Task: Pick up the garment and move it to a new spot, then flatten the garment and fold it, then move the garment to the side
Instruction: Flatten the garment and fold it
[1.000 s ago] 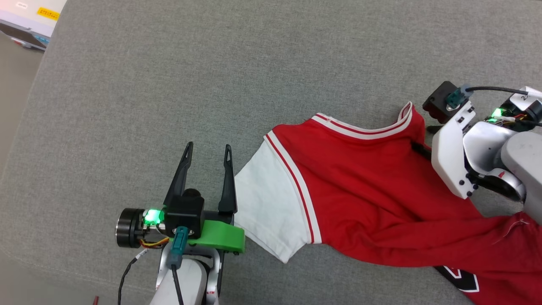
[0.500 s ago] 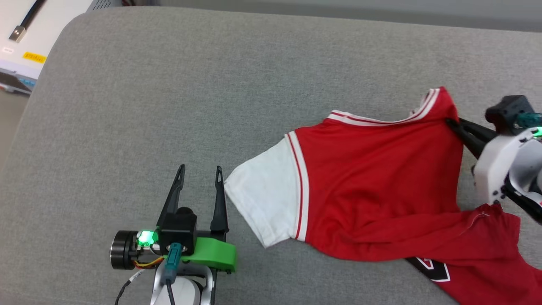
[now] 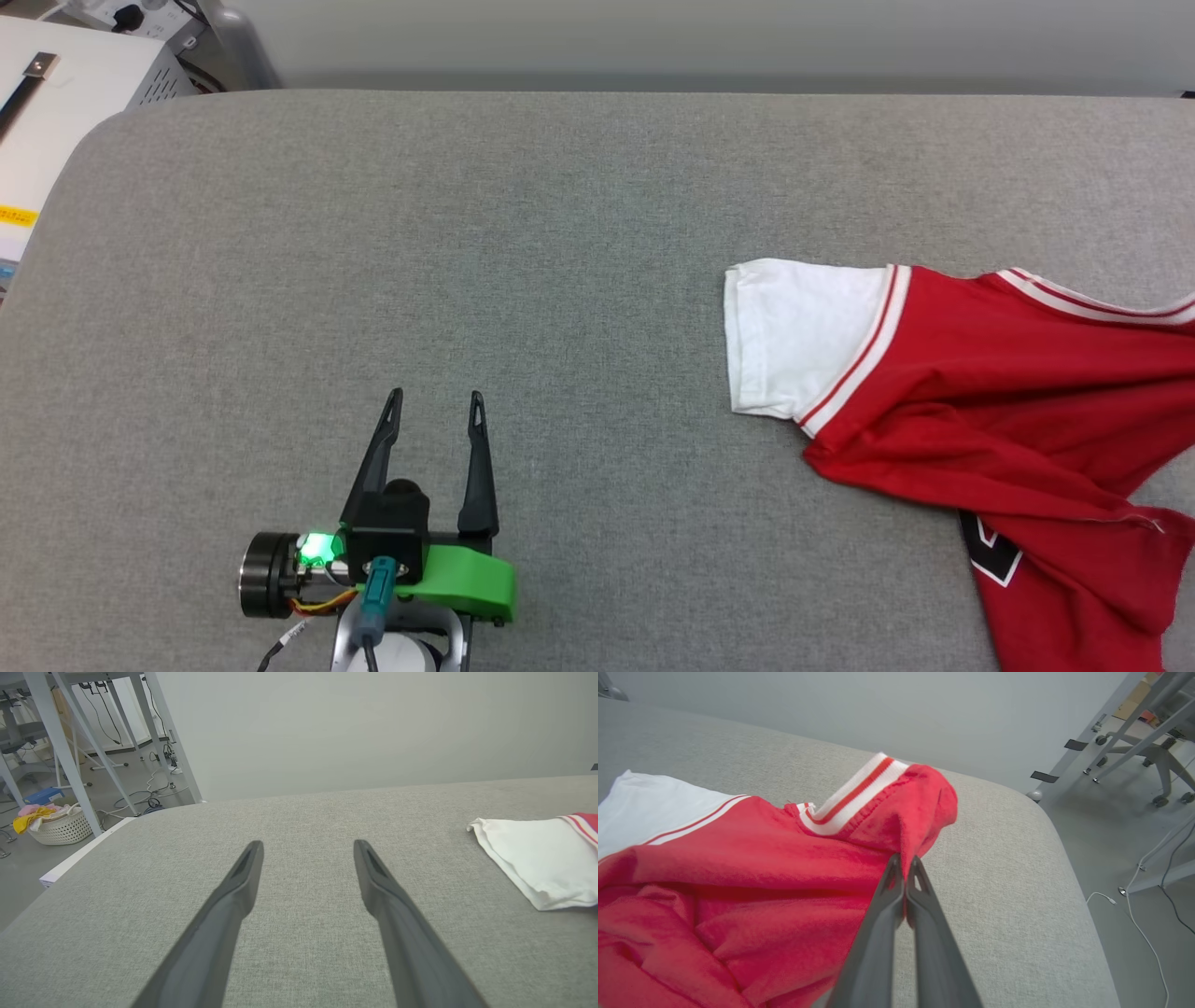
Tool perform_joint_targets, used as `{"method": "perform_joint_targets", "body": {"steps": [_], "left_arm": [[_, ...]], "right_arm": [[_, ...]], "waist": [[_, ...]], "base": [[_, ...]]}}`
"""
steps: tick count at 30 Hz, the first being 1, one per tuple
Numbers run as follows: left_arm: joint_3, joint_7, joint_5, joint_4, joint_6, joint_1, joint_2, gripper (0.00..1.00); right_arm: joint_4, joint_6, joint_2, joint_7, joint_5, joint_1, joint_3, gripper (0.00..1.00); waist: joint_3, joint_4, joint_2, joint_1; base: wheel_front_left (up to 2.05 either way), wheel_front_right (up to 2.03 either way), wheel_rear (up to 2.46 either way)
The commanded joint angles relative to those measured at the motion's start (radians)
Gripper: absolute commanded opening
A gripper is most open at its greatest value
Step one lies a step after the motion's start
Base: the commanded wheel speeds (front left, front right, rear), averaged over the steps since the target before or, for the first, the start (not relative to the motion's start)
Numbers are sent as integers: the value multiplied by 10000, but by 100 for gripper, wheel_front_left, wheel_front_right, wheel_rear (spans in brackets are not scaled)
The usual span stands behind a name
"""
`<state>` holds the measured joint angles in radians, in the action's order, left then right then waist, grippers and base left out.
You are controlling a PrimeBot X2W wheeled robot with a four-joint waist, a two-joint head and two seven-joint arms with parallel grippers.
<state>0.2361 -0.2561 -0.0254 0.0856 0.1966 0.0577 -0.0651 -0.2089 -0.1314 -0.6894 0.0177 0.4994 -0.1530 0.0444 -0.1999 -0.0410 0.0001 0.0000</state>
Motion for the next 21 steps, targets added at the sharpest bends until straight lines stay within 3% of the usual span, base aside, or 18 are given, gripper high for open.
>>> {"method": "perform_joint_targets", "body": {"steps": [1,4,9,15,21], "left_arm": [[9,-57,91,-33,-56,-56,-36,100],[62,-57,84,-41,-88,10,-18,100],[72,-57,50,-61,-70,59,13,100],[169,-57,53,-90,-131,337,47,100],[294,-57,42,-123,-143,812,84,100]], "right_arm": [[321,7,312,120,-247,393,-528,0],[1185,7,1089,457,-846,1301,-2119,0],[2573,7,2095,1165,-1527,1914,-3313,0],[3205,7,2234,1790,-1865,956,-3123,0],[2317,7,1658,2221,-2152,-1153,-2139,0]], "waist": [[-13,-12,-1,0],[-82,-115,-1,0],[-247,-225,-1,0],[-686,-474,-1,0],[-1368,-917,-1,0]], "base": [[0,0,0],[0,0,0],[0,0,0],[0,0,0],[0,0,0]]}}
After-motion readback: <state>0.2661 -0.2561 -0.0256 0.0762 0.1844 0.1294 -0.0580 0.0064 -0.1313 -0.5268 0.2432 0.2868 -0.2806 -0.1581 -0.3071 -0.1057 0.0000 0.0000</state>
